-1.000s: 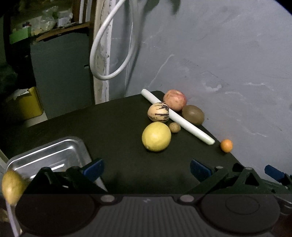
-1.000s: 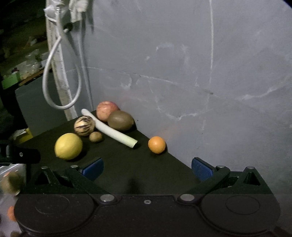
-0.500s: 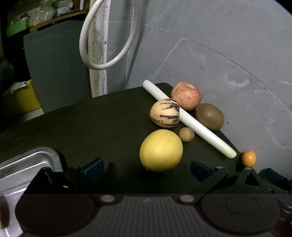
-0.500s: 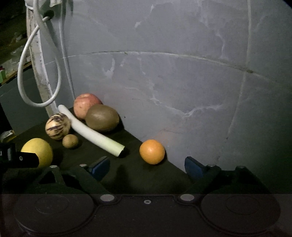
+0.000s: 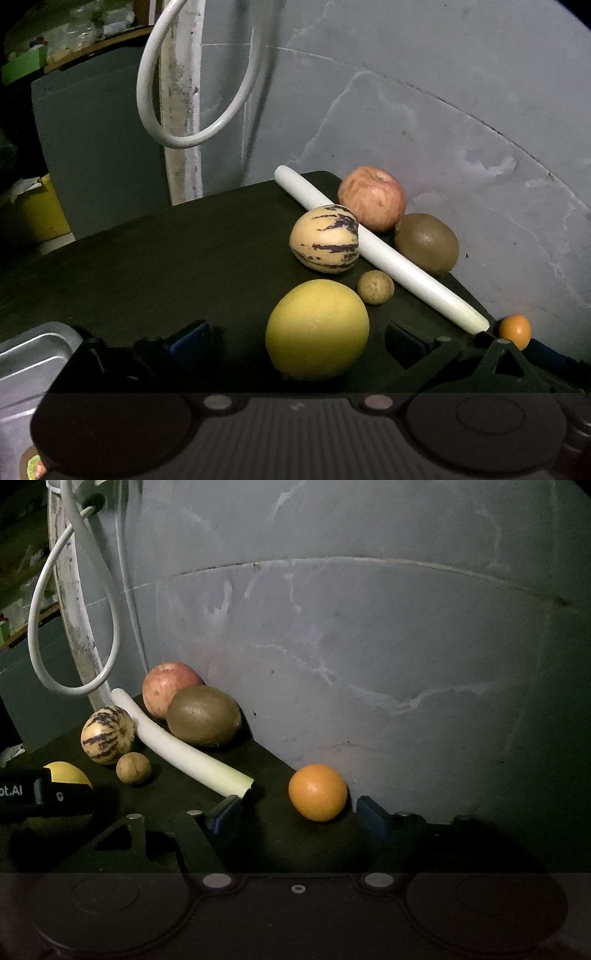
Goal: Organize fruits
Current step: 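Grasp the yellow grapefruit with the left tool while the right tool grasps the orange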
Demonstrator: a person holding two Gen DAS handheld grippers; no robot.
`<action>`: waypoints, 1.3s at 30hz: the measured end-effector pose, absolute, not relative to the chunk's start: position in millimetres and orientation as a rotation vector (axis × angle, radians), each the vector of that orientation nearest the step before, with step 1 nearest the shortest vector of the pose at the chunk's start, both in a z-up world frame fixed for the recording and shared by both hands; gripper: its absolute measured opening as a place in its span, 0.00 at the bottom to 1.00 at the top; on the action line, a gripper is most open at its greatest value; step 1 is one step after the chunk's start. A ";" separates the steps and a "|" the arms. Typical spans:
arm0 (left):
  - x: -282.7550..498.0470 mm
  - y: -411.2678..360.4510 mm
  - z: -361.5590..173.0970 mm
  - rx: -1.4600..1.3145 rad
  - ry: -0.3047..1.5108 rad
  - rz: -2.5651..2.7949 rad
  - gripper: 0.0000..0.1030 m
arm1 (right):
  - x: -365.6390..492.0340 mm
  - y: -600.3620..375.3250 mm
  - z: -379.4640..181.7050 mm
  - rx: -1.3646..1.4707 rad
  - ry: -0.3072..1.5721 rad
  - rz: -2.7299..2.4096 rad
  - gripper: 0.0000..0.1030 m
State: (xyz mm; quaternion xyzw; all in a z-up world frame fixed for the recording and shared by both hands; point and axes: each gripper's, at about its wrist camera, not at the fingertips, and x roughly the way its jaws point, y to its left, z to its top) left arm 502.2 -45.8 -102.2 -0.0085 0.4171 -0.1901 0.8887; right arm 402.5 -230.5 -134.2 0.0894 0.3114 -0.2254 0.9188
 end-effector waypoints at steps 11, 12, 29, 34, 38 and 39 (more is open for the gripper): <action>503.7 -54.9 -113.5 -0.021 0.872 -0.424 0.91 | 404.6 -230.7 -137.3 0.158 0.637 -0.448 0.60; 503.9 -55.7 -114.0 -0.021 0.872 -0.426 0.88 | 404.5 -230.5 -137.5 0.157 0.635 -0.446 0.58; 502.9 -59.9 -113.2 -0.004 0.850 -0.430 0.65 | 404.1 -234.2 -135.9 0.132 0.635 -0.464 0.36; 502.0 -58.6 -111.6 -0.012 0.852 -0.415 0.60 | 407.1 -235.0 -136.6 0.137 0.630 -0.455 0.34; 497.0 -58.4 -110.7 -0.009 0.850 -0.418 0.59 | 401.1 -237.2 -136.9 0.143 0.628 -0.447 0.34; 495.2 -58.8 -110.4 -0.009 0.850 -0.419 0.59 | 399.3 -236.9 -136.9 0.141 0.628 -0.443 0.34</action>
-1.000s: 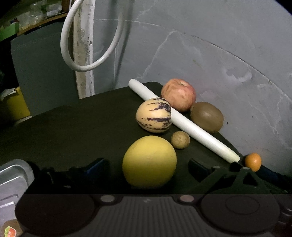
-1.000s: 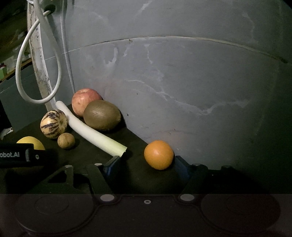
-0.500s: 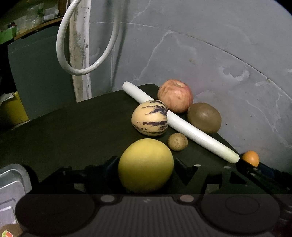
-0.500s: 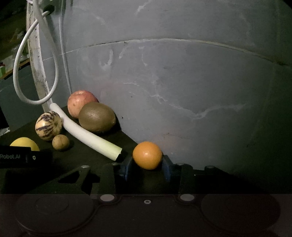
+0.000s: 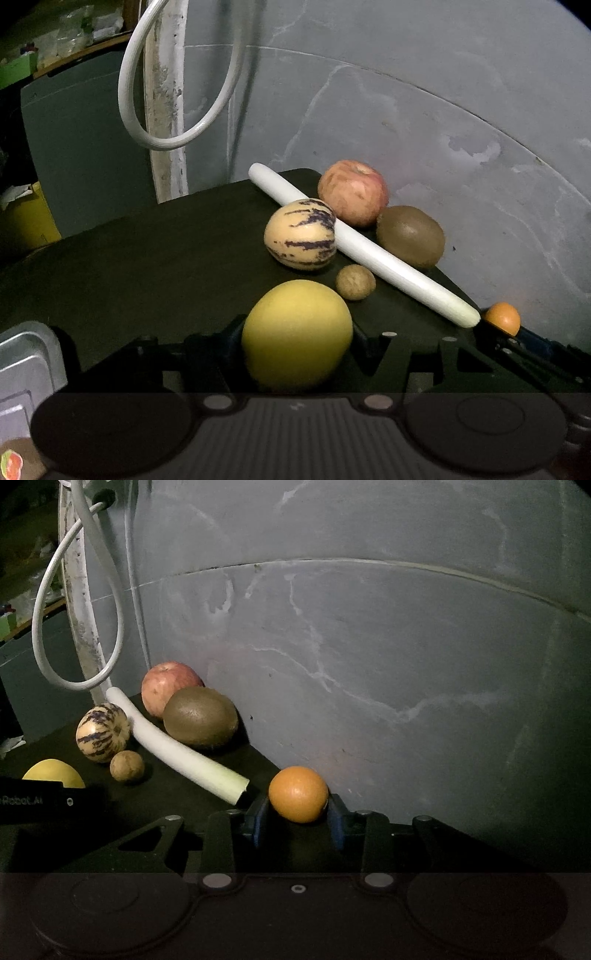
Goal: Organize fruits
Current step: 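Grasp the yellow grapefruit with the left tool while the right tool grasps the orange, then carry the grapefruit and orange to the metal tray and release both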
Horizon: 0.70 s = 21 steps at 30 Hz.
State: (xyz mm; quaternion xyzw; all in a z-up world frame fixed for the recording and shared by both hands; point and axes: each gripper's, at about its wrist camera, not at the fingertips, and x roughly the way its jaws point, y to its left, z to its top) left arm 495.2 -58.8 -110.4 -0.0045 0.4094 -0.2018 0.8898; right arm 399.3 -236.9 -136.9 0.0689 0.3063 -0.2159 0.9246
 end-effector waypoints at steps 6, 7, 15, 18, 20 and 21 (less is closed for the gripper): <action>479.1 -62.6 -109.0 -0.005 0.858 -0.435 0.59 | 381.9 -232.3 -134.9 0.130 0.630 -0.407 0.34; 476.2 -62.0 -108.2 -0.008 0.862 -0.438 0.59 | 378.4 -231.2 -134.3 0.126 0.630 -0.396 0.34; 453.2 -46.9 -101.8 -0.068 0.915 -0.458 0.59 | 344.3 -224.0 -124.6 0.106 0.633 -0.299 0.34; 440.8 -38.4 -95.3 -0.092 0.921 -0.457 0.59 | 329.6 -220.2 -118.3 0.102 0.633 -0.271 0.34; 431.9 -32.8 -88.7 -0.111 0.918 -0.456 0.59 | 321.8 -216.1 -113.4 0.098 0.630 -0.255 0.34; 427.6 -30.0 -85.0 -0.120 0.914 -0.457 0.59 | 317.7 -213.3 -110.4 0.095 0.627 -0.246 0.34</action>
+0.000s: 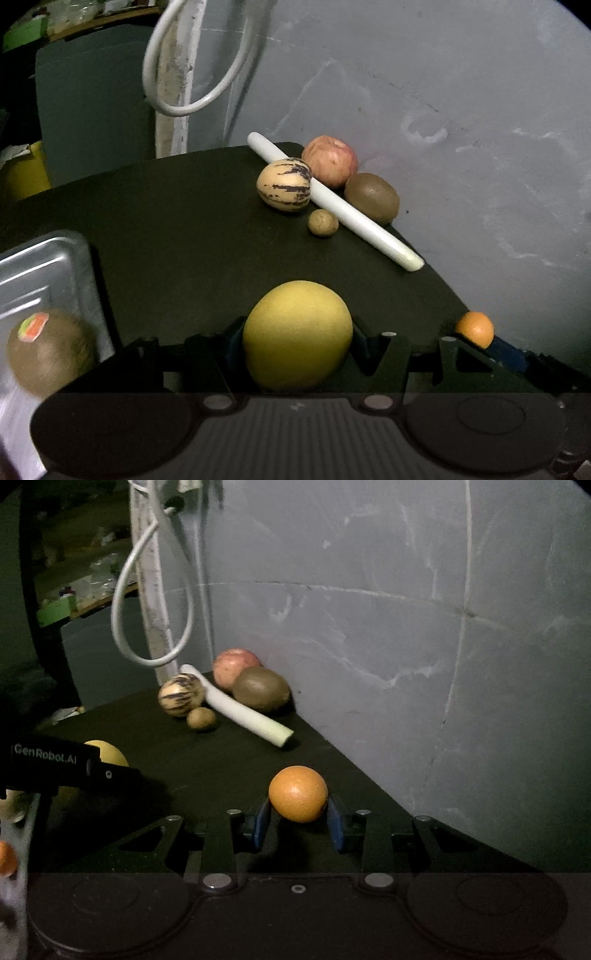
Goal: Organize fruits
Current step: 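Carry the grapefruit and orange to the metal tray and release both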
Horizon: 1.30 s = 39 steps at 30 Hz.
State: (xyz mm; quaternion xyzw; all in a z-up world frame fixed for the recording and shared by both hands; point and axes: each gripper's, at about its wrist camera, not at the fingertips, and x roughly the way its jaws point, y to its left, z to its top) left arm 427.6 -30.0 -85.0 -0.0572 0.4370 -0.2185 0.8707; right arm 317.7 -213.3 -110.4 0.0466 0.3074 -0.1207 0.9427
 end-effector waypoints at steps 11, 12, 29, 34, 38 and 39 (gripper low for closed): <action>375.4 10.8 -46.1 -0.181 0.857 -0.435 0.59 | 281.7 -166.4 -82.5 0.056 0.606 -0.120 0.34; 370.8 15.8 -43.7 -0.186 0.852 -0.431 0.59 | 278.8 -160.7 -80.3 0.052 0.606 -0.103 0.34; 314.9 126.8 -20.3 -0.202 0.808 -0.309 0.59 | 246.5 -71.0 -61.4 -0.010 0.623 0.126 0.34; 312.1 155.8 -24.5 -0.198 0.822 -0.283 0.59 | 238.0 -46.6 -64.1 -0.042 0.649 0.198 0.34; 320.5 170.4 -24.2 -0.180 0.824 -0.294 0.59 | 229.8 -28.4 -68.8 -0.074 0.680 0.238 0.34; 322.7 172.0 -23.7 -0.171 0.821 -0.301 0.59 | 228.3 -25.1 -70.1 -0.078 0.690 0.244 0.34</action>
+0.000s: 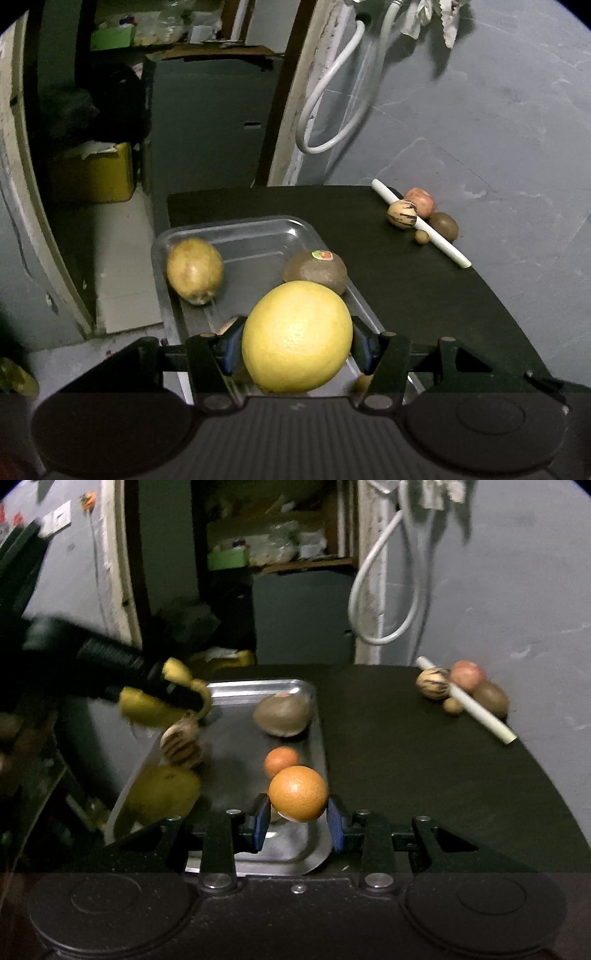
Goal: Organize fruits
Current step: 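Carry the grapefruit and orange to the metal tray and release both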
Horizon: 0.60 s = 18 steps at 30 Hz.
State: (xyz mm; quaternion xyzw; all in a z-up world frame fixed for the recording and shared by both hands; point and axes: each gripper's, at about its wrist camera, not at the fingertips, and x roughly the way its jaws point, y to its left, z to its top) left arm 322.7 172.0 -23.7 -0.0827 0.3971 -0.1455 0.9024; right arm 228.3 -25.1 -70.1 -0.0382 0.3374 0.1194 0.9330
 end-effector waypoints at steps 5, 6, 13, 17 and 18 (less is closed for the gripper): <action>345.2 166.3 -24.7 -0.108 0.824 -0.350 0.59 | 223.2 -5.3 -77.9 -0.114 0.734 0.265 0.34; 349.2 163.9 -26.2 -0.096 0.829 -0.358 0.59 | 222.4 -2.6 -79.5 -0.122 0.737 0.268 0.34; 364.1 142.7 -43.9 -0.004 0.884 -0.410 0.59 | 230.6 9.2 -92.8 -0.148 0.783 0.268 0.34; 365.3 134.3 -53.8 0.042 0.914 -0.425 0.59 | 235.4 12.7 -97.9 -0.151 0.800 0.270 0.34; 365.7 132.6 -55.8 0.050 0.919 -0.427 0.59 | 236.9 13.1 -98.9 -0.150 0.803 0.269 0.34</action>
